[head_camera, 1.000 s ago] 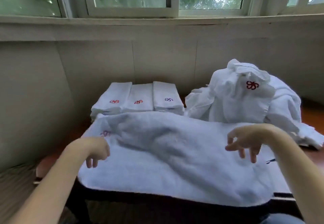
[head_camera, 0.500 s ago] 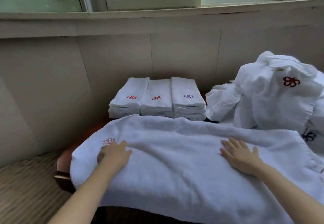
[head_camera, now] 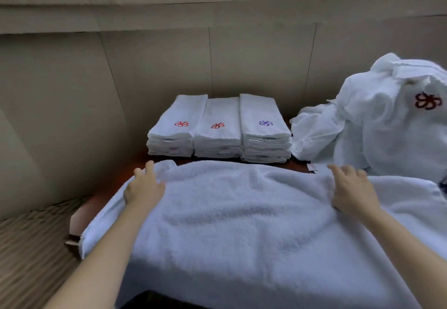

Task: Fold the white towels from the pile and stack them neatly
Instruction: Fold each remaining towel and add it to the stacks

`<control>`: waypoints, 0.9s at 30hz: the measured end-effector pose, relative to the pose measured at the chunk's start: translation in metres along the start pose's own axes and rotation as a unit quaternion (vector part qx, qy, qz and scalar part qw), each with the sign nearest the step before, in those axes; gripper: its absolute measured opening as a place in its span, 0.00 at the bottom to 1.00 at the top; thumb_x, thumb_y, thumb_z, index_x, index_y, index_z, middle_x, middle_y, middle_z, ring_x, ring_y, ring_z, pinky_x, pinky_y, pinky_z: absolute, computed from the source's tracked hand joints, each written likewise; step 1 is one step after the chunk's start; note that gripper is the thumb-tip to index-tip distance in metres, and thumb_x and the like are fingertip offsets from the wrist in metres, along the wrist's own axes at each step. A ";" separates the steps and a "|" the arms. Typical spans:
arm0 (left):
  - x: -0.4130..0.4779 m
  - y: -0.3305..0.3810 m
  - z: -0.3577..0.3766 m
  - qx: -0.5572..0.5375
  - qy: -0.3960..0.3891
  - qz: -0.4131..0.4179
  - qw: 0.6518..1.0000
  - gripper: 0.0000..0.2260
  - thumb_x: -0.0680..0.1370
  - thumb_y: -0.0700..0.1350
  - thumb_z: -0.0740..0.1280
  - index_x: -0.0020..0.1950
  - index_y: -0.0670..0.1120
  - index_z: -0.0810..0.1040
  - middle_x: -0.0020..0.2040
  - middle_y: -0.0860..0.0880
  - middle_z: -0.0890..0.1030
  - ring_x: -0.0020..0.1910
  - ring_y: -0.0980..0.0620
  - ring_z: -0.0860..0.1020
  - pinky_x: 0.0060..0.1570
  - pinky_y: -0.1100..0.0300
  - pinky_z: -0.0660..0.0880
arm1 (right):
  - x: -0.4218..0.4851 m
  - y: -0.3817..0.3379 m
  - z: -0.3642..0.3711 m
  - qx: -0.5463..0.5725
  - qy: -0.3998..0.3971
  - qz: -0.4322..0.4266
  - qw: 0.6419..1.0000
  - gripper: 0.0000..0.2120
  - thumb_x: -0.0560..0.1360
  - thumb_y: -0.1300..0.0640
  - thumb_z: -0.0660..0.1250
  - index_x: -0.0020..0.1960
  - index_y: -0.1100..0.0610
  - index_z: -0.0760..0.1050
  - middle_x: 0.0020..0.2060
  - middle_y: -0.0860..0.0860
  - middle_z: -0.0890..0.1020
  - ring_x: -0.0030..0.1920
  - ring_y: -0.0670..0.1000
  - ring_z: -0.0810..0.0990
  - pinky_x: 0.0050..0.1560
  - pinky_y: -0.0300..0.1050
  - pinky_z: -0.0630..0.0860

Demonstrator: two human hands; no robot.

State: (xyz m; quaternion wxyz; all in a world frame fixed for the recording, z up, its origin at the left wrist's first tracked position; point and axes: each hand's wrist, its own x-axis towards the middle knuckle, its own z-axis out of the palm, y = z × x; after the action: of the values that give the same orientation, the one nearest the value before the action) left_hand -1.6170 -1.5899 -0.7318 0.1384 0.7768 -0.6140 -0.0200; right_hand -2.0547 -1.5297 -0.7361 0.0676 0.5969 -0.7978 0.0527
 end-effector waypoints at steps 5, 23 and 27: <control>0.013 -0.008 0.004 -0.002 0.015 -0.062 0.998 0.14 0.80 0.47 0.58 0.64 0.45 0.70 0.58 0.39 0.73 0.54 0.37 0.75 0.44 0.53 0.70 | 0.012 -0.001 -0.008 -0.036 -0.068 0.021 0.997 0.32 0.68 0.56 0.63 0.72 0.47 0.61 0.64 0.50 0.74 0.59 0.57 0.67 0.58 0.47 0.65; 0.028 -0.025 -0.058 -0.813 -0.003 -0.131 0.567 0.12 0.79 0.47 0.53 0.40 0.49 0.73 0.41 0.47 0.77 0.43 0.48 0.77 0.44 0.55 0.71 | 0.006 -0.025 -0.041 0.169 0.182 0.028 0.968 0.15 0.71 0.72 0.58 0.57 0.64 0.69 0.52 0.65 0.71 0.42 0.69 0.76 0.39 0.55 0.71; 0.016 -0.056 -0.049 -0.772 -0.013 -0.258 0.580 0.16 0.78 0.54 0.62 0.38 0.44 0.70 0.36 0.47 0.74 0.38 0.48 0.76 0.46 0.53 0.74 | -0.011 -0.028 -0.013 -0.010 0.050 0.012 0.999 0.14 0.73 0.68 0.58 0.57 0.57 0.64 0.50 0.58 0.76 0.46 0.62 0.80 0.36 0.47 0.68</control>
State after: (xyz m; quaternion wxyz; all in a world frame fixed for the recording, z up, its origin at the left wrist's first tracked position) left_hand -1.5502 -1.5845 -0.6962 0.6670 0.5020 -0.1427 -0.5317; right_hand -2.0247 -1.5252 -0.7248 0.1125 0.5828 -0.8013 0.0748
